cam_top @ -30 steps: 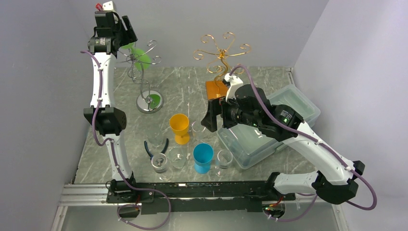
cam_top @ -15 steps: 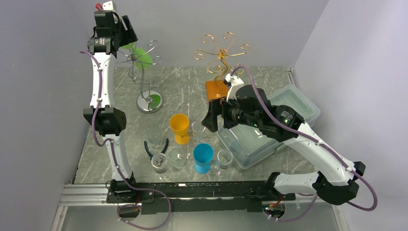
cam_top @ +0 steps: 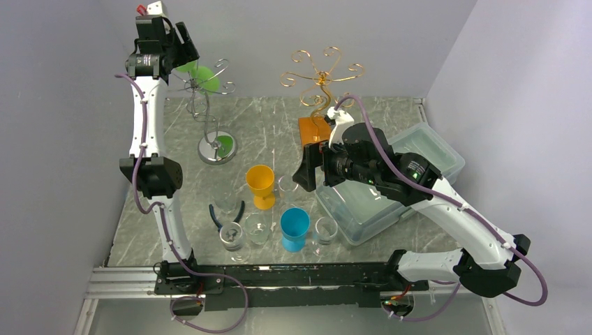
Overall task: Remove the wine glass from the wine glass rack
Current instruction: Pick up the wine glass from the wine rack.
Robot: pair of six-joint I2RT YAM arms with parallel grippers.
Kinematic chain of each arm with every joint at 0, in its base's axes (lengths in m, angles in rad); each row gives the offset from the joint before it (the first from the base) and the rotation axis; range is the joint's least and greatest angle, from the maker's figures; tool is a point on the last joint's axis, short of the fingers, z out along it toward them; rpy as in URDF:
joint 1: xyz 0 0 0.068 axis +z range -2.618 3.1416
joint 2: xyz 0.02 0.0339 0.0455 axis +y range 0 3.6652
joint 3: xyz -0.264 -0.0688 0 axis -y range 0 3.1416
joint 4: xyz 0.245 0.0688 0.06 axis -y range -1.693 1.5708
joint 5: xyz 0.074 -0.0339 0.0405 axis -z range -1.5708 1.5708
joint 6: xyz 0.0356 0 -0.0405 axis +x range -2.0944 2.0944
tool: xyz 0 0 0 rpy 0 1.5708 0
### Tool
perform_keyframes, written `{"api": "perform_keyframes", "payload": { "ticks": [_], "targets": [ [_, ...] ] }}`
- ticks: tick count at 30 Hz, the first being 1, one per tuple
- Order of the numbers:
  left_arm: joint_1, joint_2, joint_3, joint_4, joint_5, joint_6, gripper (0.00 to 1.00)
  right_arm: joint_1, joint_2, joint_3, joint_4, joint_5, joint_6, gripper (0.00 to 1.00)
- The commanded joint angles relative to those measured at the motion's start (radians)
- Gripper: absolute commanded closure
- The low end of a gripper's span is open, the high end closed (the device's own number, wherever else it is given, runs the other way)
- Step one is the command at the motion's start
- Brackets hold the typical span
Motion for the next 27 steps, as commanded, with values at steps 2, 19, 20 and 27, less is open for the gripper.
{"api": "perform_keyframes", "payload": {
  "ticks": [2, 19, 20, 27],
  "targets": [
    [0.002, -0.072, -0.004, -0.023, -0.03, -0.019, 0.51, -0.004, -0.027, -0.003, 0.039, 0.003, 0.008, 0.0],
    [0.004, -0.063, -0.027, 0.05, -0.012, -0.014, 0.5, -0.006, -0.027, 0.001, 0.034, 0.007, 0.009, 0.0],
    [0.005, -0.066, -0.028, 0.057, -0.012, -0.013, 0.5, -0.006, -0.027, 0.003, 0.033, 0.008, 0.01, 0.0],
    [0.007, -0.069, -0.014, 0.07, -0.012, -0.009, 0.49, -0.006, -0.016, 0.011, 0.031, 0.004, 0.007, 0.0]
  ]
}}
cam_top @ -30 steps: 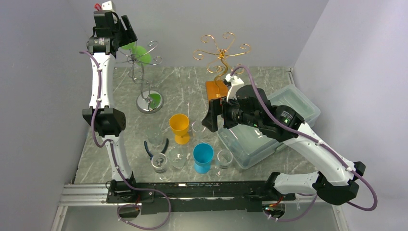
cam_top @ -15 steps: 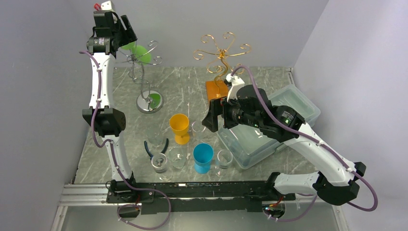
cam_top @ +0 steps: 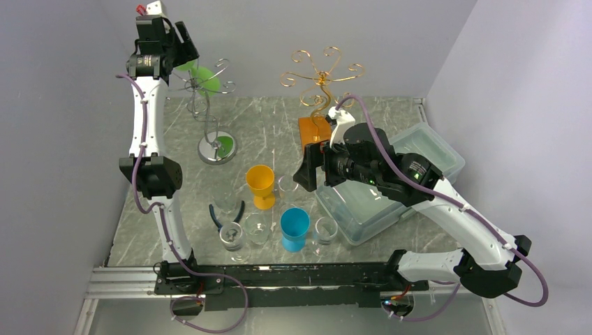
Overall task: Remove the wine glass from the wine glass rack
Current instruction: Pick up the wine glass from the wine rack.
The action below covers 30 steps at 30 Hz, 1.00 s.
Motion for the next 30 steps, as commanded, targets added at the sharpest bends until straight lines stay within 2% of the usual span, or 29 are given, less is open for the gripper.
{"api": "perform_keyframes", "payload": {
  "ticks": [1, 30],
  "targets": [
    [0.007, -0.063, 0.016, 0.028, -0.004, -0.001, 0.49, -0.006, -0.008, 0.013, 0.03, 0.003, 0.008, 0.0],
    [0.038, -0.042, 0.05, 0.106, 0.047, -0.096, 0.51, -0.01, 0.01, 0.025, 0.025, 0.004, 0.004, 0.0]
  ]
}}
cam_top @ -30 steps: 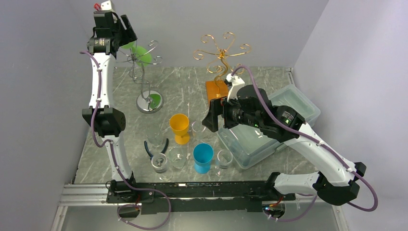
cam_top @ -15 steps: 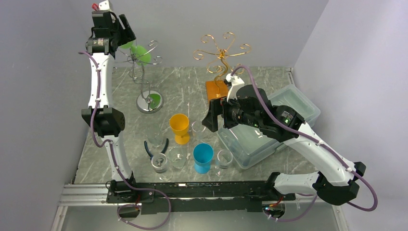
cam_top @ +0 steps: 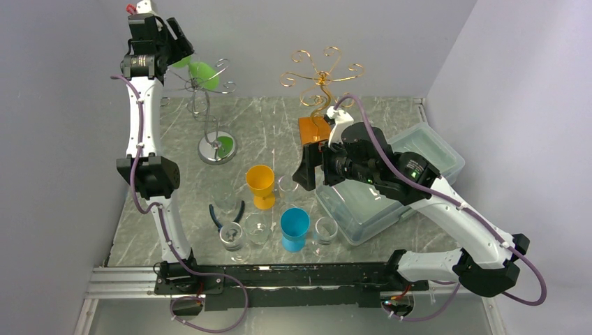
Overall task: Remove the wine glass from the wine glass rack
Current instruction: Pick up the wine glass from the wine rack.
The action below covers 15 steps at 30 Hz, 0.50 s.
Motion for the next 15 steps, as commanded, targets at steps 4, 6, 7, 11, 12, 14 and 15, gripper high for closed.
{"api": "perform_keyframes", "payload": {
  "ticks": [4, 6, 7, 11, 12, 14, 15],
  "targets": [
    [0.006, -0.032, 0.043, 0.096, 0.04, -0.042, 0.51, -0.007, -0.002, 0.024, 0.027, 0.004, 0.005, 0.0],
    [0.006, -0.029, 0.041, 0.104, 0.058, -0.047, 0.52, -0.008, -0.001, 0.023, 0.028, 0.001, 0.003, 0.0],
    [0.004, -0.029, 0.039, 0.107, 0.064, -0.048, 0.52, -0.009, 0.001, 0.023, 0.028, -0.001, 0.003, 0.0],
    [0.001, -0.03, 0.026, 0.112, 0.084, -0.044, 0.53, -0.011, 0.003, 0.021, 0.034, -0.004, 0.002, 0.0],
    [-0.002, -0.032, 0.025, 0.112, 0.086, -0.04, 0.53, -0.011, 0.005, 0.021, 0.035, -0.006, 0.002, 0.0],
    [-0.007, -0.034, 0.021, 0.118, 0.087, -0.032, 0.53, -0.012, 0.008, 0.023, 0.036, -0.009, 0.002, 0.0],
    [-0.008, -0.036, 0.02, 0.121, 0.089, -0.032, 0.53, -0.012, 0.008, 0.023, 0.037, -0.01, 0.002, 0.0]
  ]
}}
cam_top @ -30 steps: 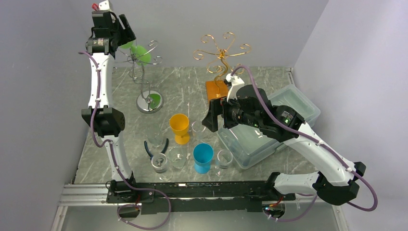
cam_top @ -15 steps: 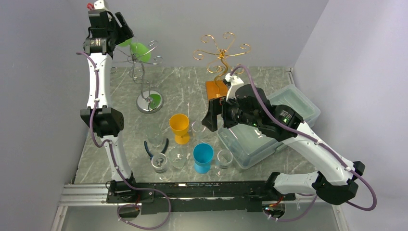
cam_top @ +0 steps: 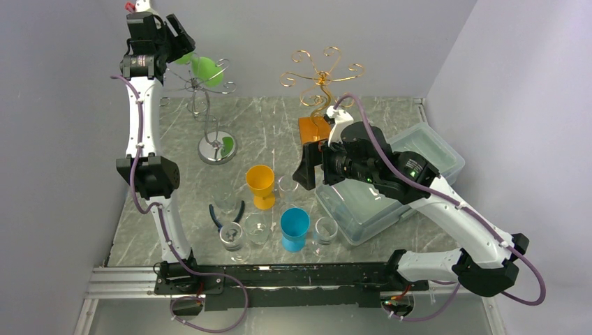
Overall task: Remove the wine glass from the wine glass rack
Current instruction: Pick up the wine glass from the wine rack.
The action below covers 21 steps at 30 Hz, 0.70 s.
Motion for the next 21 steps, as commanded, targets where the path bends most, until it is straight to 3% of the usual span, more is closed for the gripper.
{"api": "perform_keyframes", "payload": {
  "ticks": [1, 21],
  "targets": [
    [-0.011, -0.035, 0.022, 0.075, 0.033, 0.006, 0.53, -0.006, 0.004, 0.021, 0.037, -0.01, 0.002, 0.0],
    [-0.049, -0.078, -0.008, 0.051, -0.01, 0.049, 0.53, -0.01, -0.017, 0.001, 0.045, -0.015, 0.007, 0.0]
  ]
}}
